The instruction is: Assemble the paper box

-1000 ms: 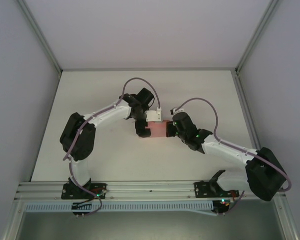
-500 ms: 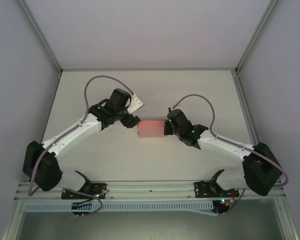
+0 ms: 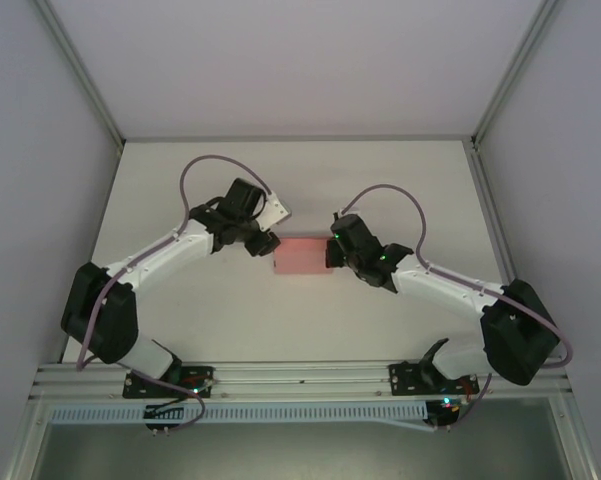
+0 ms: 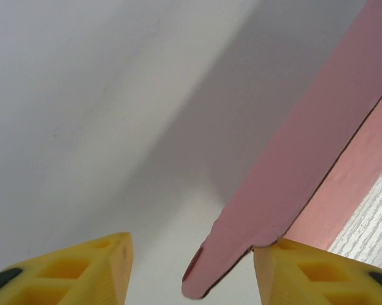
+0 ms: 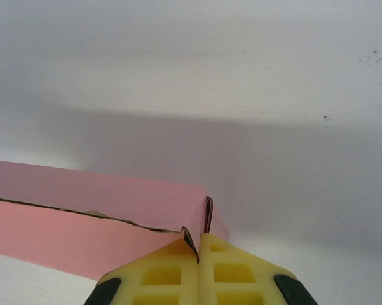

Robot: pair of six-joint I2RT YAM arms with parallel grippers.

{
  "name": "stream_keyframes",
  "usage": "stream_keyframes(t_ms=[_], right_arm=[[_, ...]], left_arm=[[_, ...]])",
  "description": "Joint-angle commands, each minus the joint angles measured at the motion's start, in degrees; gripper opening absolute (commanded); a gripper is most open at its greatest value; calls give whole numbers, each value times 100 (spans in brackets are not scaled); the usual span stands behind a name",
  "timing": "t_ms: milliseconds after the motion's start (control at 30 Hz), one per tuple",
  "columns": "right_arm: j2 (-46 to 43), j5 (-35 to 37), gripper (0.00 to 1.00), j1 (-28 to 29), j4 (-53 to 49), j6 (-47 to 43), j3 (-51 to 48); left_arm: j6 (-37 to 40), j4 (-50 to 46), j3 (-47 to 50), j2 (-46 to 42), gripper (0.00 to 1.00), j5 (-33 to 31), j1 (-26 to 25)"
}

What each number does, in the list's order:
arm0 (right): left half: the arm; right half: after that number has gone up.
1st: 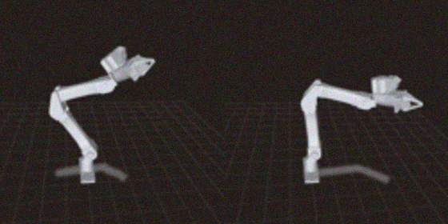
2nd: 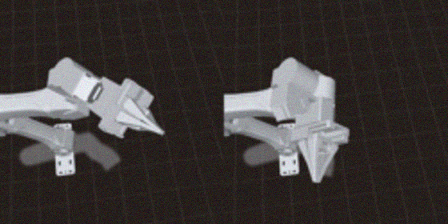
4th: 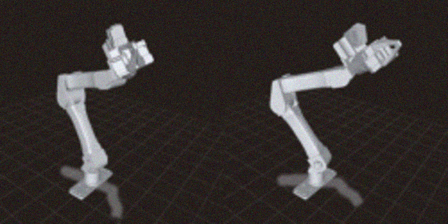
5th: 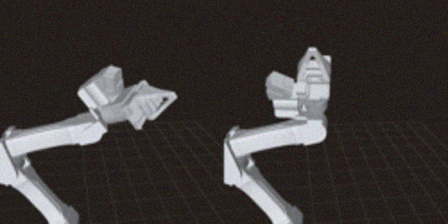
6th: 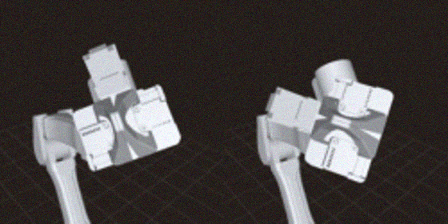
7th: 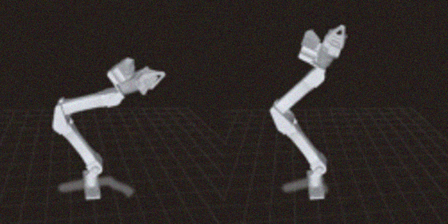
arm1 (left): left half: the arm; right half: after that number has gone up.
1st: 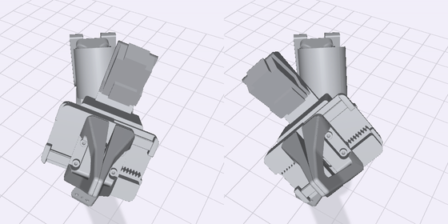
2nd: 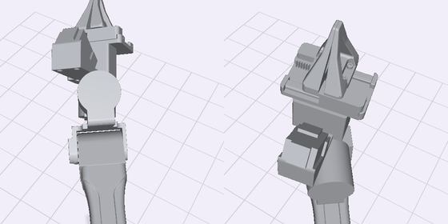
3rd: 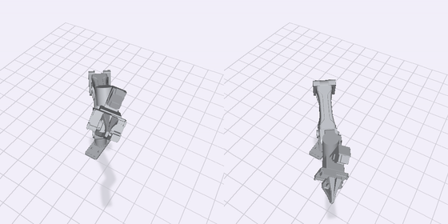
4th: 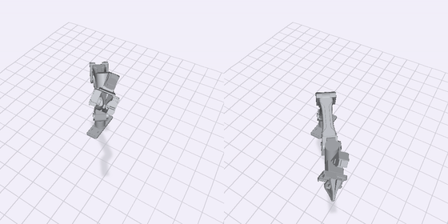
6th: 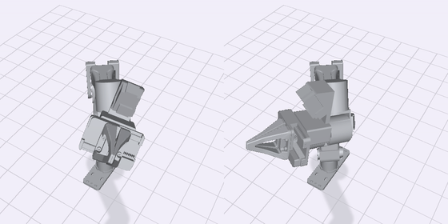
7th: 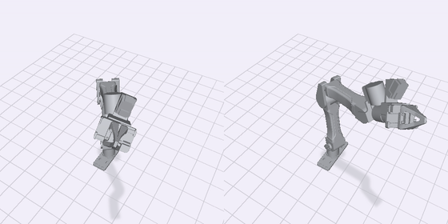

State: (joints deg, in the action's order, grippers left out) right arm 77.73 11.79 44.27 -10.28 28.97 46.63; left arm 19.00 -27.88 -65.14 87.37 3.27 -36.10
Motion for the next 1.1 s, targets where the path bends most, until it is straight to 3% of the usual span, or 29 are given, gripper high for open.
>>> stream_keyframes(t_ms=[0,233,333,500,633,800,1067], right_arm=[[188,-252,0,61,-755,-41,-22],[198,-266,0,55,-882,-48,10],[246,-318,0,68,-966,-41,47],[316,-343,0,76,-1041,-6,95],[390,-239,0,140,-1209,-4,226],[530,-33,0,290,-1373,25,348],[612,141,0,419,-1445,50,372]], left_arm=[[181,-69,-157,78,48,307,39],[39,-151,-307,69,24,470,34],[-67,-227,-389,61,18,551,-53],[-235,-227,-333,-27,17,501,-279],[-827,-203,-329,-59,13,418,-377],[-1653,-156,-253,-106,0,387,-392],[-2682,-354,-430,-93,0,212,-408]])
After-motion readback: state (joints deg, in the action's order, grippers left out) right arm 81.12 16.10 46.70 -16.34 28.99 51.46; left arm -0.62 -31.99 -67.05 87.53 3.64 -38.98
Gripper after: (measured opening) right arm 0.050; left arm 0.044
